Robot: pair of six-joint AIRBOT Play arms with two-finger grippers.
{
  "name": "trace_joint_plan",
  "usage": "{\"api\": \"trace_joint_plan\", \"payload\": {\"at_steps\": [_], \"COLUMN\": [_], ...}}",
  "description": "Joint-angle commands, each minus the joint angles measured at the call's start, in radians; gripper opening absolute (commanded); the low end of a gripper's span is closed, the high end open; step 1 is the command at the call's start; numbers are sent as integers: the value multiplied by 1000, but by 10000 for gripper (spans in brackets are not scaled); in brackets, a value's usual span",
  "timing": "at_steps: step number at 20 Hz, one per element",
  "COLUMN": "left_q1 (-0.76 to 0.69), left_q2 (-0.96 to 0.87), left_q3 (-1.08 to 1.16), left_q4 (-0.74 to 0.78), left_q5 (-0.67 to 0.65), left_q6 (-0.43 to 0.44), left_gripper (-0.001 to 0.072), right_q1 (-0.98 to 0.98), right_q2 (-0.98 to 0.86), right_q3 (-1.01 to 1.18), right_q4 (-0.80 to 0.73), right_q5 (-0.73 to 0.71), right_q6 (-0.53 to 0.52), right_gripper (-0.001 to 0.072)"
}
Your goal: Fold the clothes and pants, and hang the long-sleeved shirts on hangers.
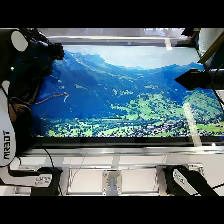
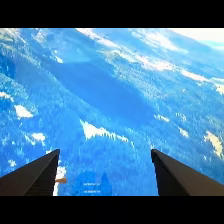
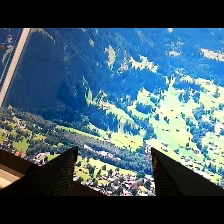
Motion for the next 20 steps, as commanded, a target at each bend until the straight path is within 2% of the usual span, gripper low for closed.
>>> {"api": "trace_joint_plan", "payload": {"at_steps": [1,3,7,11,14,16,20], "left_q1": [0,6,24,47,70,121,303], "left_q2": [-24,-45,-47,-49,-70,-100,-134], "left_q3": [-1,-1,0,-1,-2,-5,-77], "left_q4": [2,80,360,401,461,537,520], "left_q5": [60,77,40,7,-30,-180,-381], "left_q6": [0,0,0,-1,0,1,-1], "left_gripper": [651,653,652,650,650,650,650], "right_q1": [1,1,1,1,1,1,1], "right_q2": [0,0,0,-1,2,1,-11], "right_q3": [1,1,1,3,4,4,4], "right_q4": [0,0,6,19,37,23,16], "right_q5": [-19,-146,-366,-465,-452,-424,-275], "right_q6": [-16,-69,-68,-67,-61,-62,-63], "right_gripper": [500,501,501,500,500,500,501]}}
